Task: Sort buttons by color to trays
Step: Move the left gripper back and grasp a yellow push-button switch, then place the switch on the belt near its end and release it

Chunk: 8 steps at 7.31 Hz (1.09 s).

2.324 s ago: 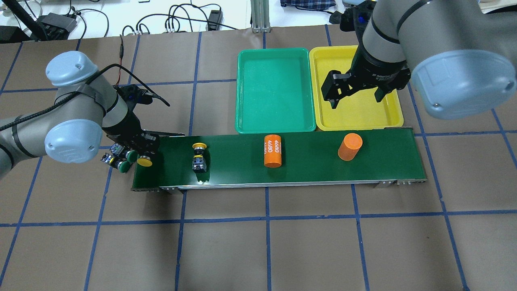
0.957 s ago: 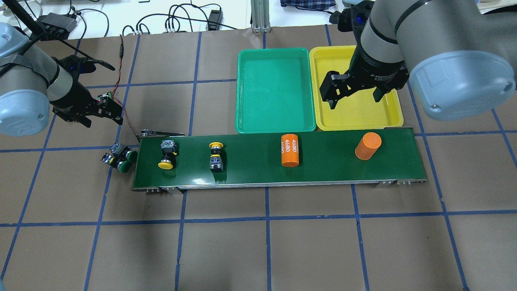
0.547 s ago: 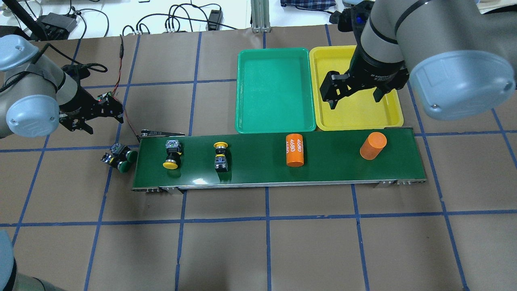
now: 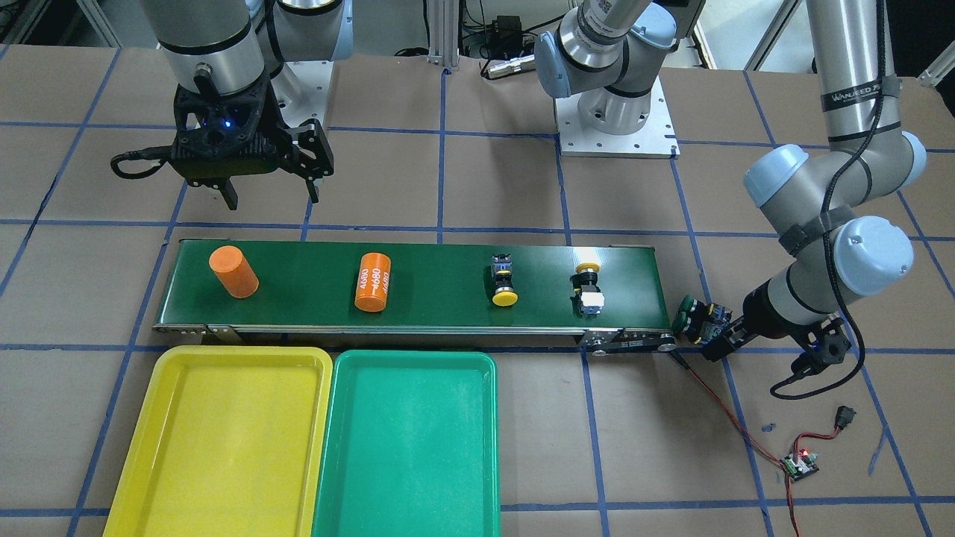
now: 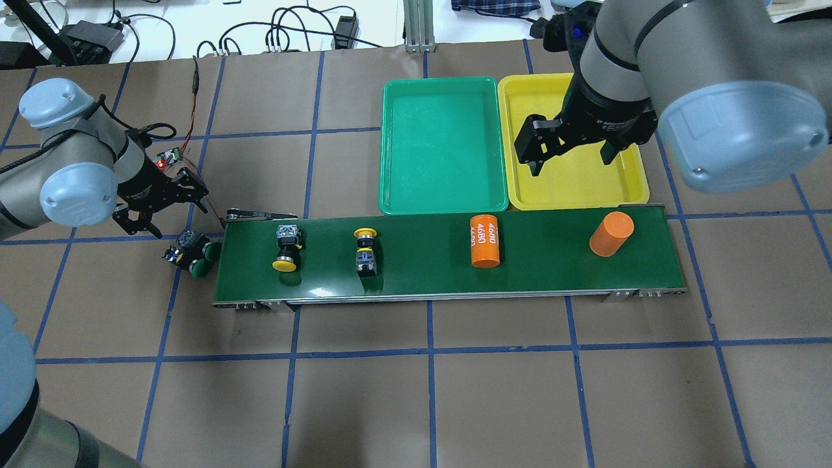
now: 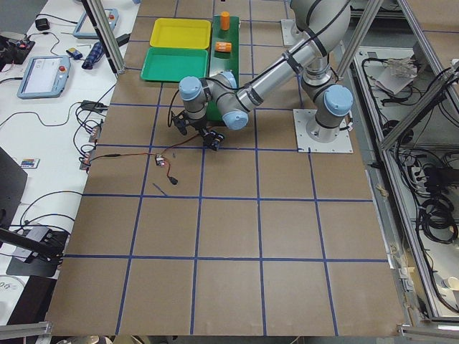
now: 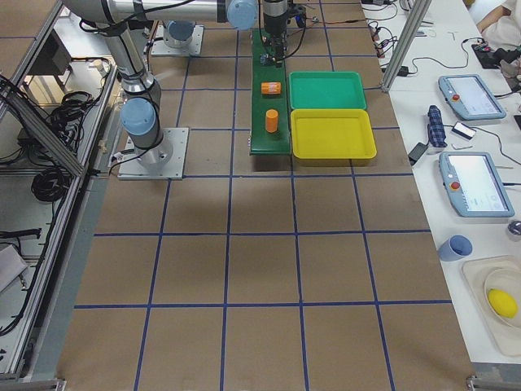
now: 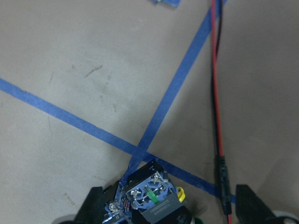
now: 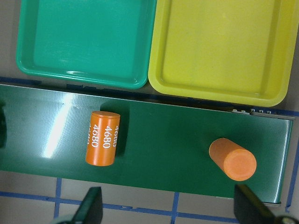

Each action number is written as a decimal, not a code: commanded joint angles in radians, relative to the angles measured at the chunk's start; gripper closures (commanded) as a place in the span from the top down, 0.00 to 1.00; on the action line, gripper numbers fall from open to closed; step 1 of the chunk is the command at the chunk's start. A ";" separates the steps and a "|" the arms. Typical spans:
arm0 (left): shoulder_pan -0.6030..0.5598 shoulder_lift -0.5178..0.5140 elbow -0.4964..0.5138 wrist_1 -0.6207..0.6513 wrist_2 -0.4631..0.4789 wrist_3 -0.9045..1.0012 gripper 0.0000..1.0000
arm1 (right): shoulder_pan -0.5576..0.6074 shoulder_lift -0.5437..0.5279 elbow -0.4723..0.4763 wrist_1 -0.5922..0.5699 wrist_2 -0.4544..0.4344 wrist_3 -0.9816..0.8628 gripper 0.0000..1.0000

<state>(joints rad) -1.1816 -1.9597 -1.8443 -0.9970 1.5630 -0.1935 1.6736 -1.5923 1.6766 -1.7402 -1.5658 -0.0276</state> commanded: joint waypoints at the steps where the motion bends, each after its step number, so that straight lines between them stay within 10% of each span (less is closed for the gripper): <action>1: -0.001 -0.034 0.002 0.005 -0.001 -0.026 1.00 | 0.000 0.000 0.000 0.001 0.000 0.000 1.00; 8: -0.010 -0.027 -0.065 0.034 0.005 -0.023 1.00 | 0.000 -0.001 0.000 0.001 0.000 -0.003 1.00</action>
<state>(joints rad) -1.1913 -2.0017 -1.8774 -0.9615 1.5663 -0.2164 1.6736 -1.5925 1.6766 -1.7396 -1.5662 -0.0283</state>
